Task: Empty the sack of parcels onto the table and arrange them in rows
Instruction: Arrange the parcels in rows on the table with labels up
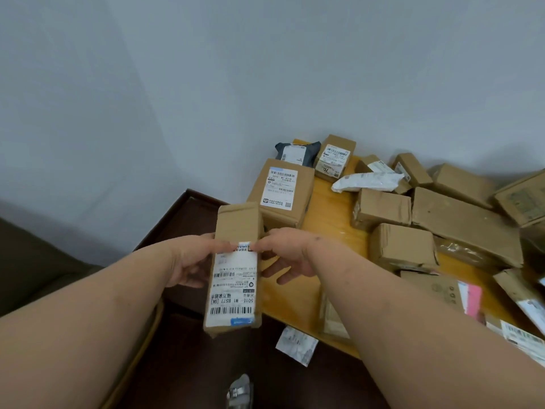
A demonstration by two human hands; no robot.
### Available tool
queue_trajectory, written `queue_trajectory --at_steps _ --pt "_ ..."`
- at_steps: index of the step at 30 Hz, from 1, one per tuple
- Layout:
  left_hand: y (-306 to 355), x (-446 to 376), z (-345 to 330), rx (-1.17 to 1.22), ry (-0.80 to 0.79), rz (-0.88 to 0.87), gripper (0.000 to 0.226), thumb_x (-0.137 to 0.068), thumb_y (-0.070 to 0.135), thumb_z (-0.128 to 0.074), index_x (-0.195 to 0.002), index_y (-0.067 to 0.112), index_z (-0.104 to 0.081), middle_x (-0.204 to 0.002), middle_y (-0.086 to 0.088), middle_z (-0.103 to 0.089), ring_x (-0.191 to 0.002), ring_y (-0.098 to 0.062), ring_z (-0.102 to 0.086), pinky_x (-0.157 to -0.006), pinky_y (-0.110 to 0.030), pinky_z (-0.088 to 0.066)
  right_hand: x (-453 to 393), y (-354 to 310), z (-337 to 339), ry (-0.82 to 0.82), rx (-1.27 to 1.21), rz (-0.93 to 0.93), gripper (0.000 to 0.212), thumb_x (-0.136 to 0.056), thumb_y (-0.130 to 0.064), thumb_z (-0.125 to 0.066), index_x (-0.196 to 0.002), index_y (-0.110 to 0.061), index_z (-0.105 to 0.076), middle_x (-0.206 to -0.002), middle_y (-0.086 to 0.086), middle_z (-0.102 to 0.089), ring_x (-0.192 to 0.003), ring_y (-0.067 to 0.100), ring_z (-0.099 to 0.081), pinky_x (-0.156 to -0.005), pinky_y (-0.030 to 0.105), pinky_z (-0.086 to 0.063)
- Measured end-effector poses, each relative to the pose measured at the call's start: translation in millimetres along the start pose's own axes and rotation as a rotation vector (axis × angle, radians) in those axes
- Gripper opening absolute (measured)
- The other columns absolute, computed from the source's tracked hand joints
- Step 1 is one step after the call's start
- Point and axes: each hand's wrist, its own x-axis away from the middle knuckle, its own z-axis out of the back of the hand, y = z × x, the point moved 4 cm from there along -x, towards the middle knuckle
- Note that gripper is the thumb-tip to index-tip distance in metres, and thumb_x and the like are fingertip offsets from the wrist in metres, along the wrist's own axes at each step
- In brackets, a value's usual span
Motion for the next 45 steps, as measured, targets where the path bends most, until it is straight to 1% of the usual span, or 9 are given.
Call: queue_trajectory --at_steps 6,10,13,20,26,32,38,43,45 --pt "10.5 -20.7 -6.5 -0.008 -0.03 -0.01 0.017 -0.096 0.034 -0.06 -0.109 0.045 -0.055 -0.096 -0.007 -0.078 -0.095 -0.026 -0.072 -0.073 -0.04 -0.056 -10.7 4.9 7.9 0.054 -0.044 -0.101 0.059 -0.098 -0.038 -0.057 -0.148 -0.015 -0.037 -0.136 0.017 -0.055 -0.106 0.034 -0.066 -0.093 0.052 -0.053" --pt "18.9 -29.4 -12.7 -0.102 -0.028 -0.038 0.014 -0.101 0.033 -0.051 -0.101 0.047 -0.055 -0.105 -0.009 -0.074 -0.101 -0.028 -0.069 -0.091 -0.049 -0.055 -15.7 5.3 13.8 0.092 -0.073 -0.096 0.057 -0.097 -0.037 -0.06 -0.146 -0.016 -0.041 -0.135 0.015 -0.057 -0.106 0.03 -0.066 -0.09 0.049 -0.055" --pt "25.2 -35.8 -12.5 -0.113 0.024 -0.047 0.011 -0.104 0.03 -0.046 -0.108 0.035 -0.055 -0.1 -0.009 -0.072 -0.094 -0.027 -0.068 -0.085 -0.045 -0.055 -20.4 -0.1 14.7 0.12 -0.062 -0.057 0.053 -0.096 -0.035 -0.062 -0.143 -0.017 -0.046 -0.134 0.013 -0.058 -0.106 0.027 -0.065 -0.086 0.045 -0.056" --pt "35.3 -53.6 -6.0 -0.106 0.08 -0.075 0.029 -0.104 0.028 -0.047 -0.132 0.022 -0.054 -0.098 -0.008 -0.071 -0.088 -0.023 -0.067 -0.073 -0.037 -0.054 -24.2 -9.1 15.1 0.173 -0.026 -0.024 0.042 -0.096 -0.027 -0.062 -0.134 -0.017 -0.049 -0.121 0.006 -0.06 -0.103 0.024 -0.065 -0.088 0.044 -0.056" --pt "51.5 -74.3 -11.8 -0.111 0.05 -0.088 0.036 -0.102 0.032 -0.052 -0.135 0.019 -0.052 -0.102 -0.009 -0.072 -0.098 -0.027 -0.068 -0.093 -0.051 -0.055 -27.2 -11.5 34.9 0.263 0.013 -0.041 0.034 -0.097 -0.026 -0.058 -0.129 -0.017 -0.05 -0.124 0.007 -0.062 -0.1 0.022 -0.066 -0.089 0.045 -0.056" --pt "67.9 -85.9 7.7 -0.222 0.05 -0.058 0.051 -0.094 0.046 -0.061 -0.137 0.02 -0.051 -0.115 -0.006 -0.065 -0.103 -0.025 -0.064 -0.077 -0.042 -0.056 -21.2 -21.1 66.8 0.269 0.025 -0.131 0.044 -0.097 -0.037 -0.057 -0.133 -0.012 -0.051 -0.117 0.011 -0.065 -0.097 0.025 -0.068 -0.086 0.046 -0.058" --pt "103.8 -102.2 28.0 -0.216 0.159 -0.128 0.046 -0.098 0.042 -0.056 -0.137 0.017 -0.051 -0.119 -0.009 -0.058 -0.104 -0.025 -0.059 -0.09 -0.044 -0.054 -15.2 -39.2 98.7 0.303 -0.008 -0.114 0.043 -0.099 -0.037 -0.054 -0.136 -0.014 -0.051 -0.111 0.011 -0.068 -0.094 0.023 -0.069 -0.082 0.038 -0.057" --pt "143.3 -124.2 33.8 -0.245 0.262 -0.188 0.044 -0.099 0.038 -0.054 -0.137 0.016 -0.05 -0.129 -0.012 -0.056 -0.112 -0.029 -0.055 -0.091 -0.042 -0.051 -22.5 -45.3 136.4 0.427 -0.021 -0.072 0.02 -0.101 -0.03 -0.053 -0.112 -0.014 -0.057 -0.091 0.005 -0.068 -0.075 0.016 -0.064 -0.071 0.032 -0.052" --pt "161.6 -133.3 30.7 -0.262 0.287 -0.209 0.049 -0.099 0.038 -0.053 -0.143 0.015 -0.047 -0.137 -0.011 -0.052 -0.119 -0.03 -0.052 -0.098 -0.044 -0.048 -30.3 -46.6 157.7 0.49 -0.019 -0.05 0.021 -0.101 -0.026 -0.052 -0.111 -0.009 -0.059 -0.095 0.007 -0.068 -0.078 0.018 -0.063 -0.072 0.032 -0.05"
